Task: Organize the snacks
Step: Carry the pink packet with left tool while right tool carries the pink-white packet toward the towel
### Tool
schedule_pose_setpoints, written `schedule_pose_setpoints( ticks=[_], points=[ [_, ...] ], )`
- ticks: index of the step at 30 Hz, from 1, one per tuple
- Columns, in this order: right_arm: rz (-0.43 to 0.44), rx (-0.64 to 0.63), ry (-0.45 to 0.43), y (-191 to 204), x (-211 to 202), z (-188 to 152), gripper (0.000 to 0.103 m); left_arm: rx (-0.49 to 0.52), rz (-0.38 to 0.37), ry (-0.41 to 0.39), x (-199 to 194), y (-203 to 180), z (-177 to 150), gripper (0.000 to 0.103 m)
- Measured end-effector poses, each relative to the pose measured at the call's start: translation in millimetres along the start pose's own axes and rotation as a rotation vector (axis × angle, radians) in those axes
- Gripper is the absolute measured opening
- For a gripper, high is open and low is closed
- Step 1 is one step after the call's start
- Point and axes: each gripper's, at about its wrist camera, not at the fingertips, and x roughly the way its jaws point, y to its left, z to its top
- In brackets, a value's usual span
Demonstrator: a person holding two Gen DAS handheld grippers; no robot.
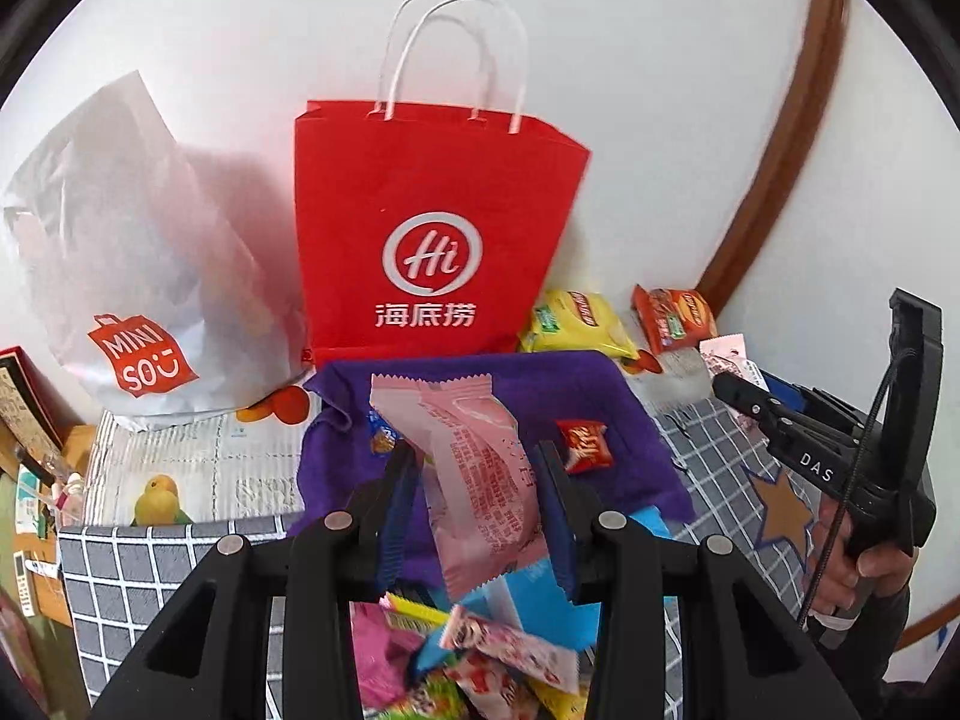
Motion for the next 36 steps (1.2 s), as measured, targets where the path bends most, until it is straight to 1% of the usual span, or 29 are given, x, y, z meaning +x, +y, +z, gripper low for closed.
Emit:
schedule_pose_setpoints(
  ticks=[4, 9, 12, 20, 23, 36],
  points=[
    [0.009, -0.004, 0.015, 2, 23, 8, 0.039, -0.024, 0.004, 0.021, 20, 10, 5, 0.037],
    [0.009, -0.02, 0.035, 4, 49, 17, 0.039, -0.026, 0.027, 0.028, 41, 19, 12, 0.037],
    [0.01, -0.028, 0.048, 4, 65, 20, 0.039, -0.038, 0.025, 0.036, 54, 25, 13, 0.037],
    [0.021, -0.046, 0.088, 5, 103, 16, 0.039, -0.075, 0.042, 0.073, 89, 52, 7, 0.037],
    [0.022, -0.051, 0.123, 4, 119, 11, 0.039, -0.084, 0.056, 0.093, 99, 60, 7, 0.037],
    [0.039, -0.078, 0.193, 5, 142, -2, 0.039, -0.072, 0.056, 0.148, 118, 63, -1, 0.037]
  ],
)
